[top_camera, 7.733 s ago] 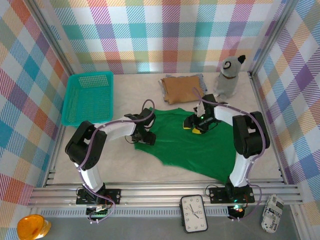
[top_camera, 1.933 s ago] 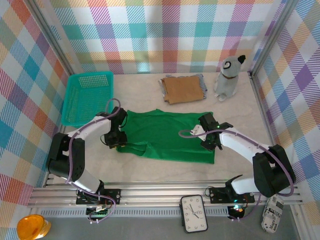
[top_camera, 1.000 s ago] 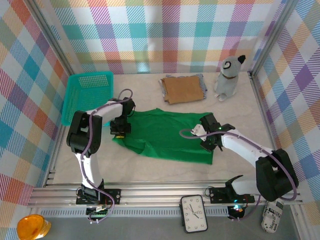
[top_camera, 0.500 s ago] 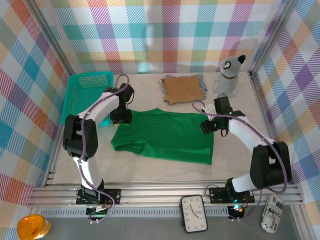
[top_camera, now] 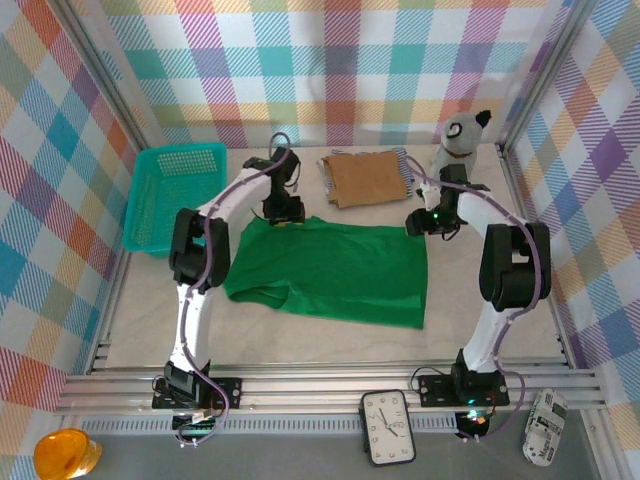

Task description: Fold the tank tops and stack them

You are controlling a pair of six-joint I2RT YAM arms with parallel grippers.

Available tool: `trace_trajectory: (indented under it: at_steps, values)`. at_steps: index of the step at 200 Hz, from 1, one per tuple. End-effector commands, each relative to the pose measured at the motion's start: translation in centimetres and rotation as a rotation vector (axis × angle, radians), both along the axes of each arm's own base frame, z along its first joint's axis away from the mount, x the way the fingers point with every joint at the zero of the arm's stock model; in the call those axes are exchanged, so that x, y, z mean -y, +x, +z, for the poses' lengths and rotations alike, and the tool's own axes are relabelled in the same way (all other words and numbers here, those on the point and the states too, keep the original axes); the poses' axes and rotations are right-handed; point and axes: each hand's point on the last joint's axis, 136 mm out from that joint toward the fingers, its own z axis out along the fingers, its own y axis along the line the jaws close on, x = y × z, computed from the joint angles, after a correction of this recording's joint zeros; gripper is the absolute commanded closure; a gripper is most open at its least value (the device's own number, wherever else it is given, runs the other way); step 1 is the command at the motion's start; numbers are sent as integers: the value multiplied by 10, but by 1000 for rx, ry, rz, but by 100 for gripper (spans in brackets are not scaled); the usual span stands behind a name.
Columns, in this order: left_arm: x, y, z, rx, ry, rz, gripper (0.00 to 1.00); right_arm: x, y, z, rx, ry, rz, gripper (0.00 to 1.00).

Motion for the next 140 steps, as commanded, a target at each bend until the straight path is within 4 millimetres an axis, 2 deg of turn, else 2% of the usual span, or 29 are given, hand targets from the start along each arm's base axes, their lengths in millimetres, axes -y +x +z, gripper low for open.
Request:
trace_trajectory:
  at_steps: [1, 26, 65, 94, 114, 140]
  values:
    - [21, 15, 1, 16, -55, -15, 56, -1, -4, -8, -81, 45, -52, 41]
    - [26, 26, -12, 16, -46, -22, 56, -3, 2, -14, -106, 60, -52, 42]
    - [43, 42, -18, 40, -102, -29, 55, -4, 7, -25, -133, 61, -52, 44]
    - [50, 45, -30, 29, -116, -39, 55, -1, 11, -32, -138, 50, -58, 47]
    - [56, 50, -31, 44, -133, -47, 56, -2, 14, -34, -135, 49, -57, 50]
    - [70, 47, -35, 27, -162, -83, 58, 0, 18, -39, -136, 45, -60, 53]
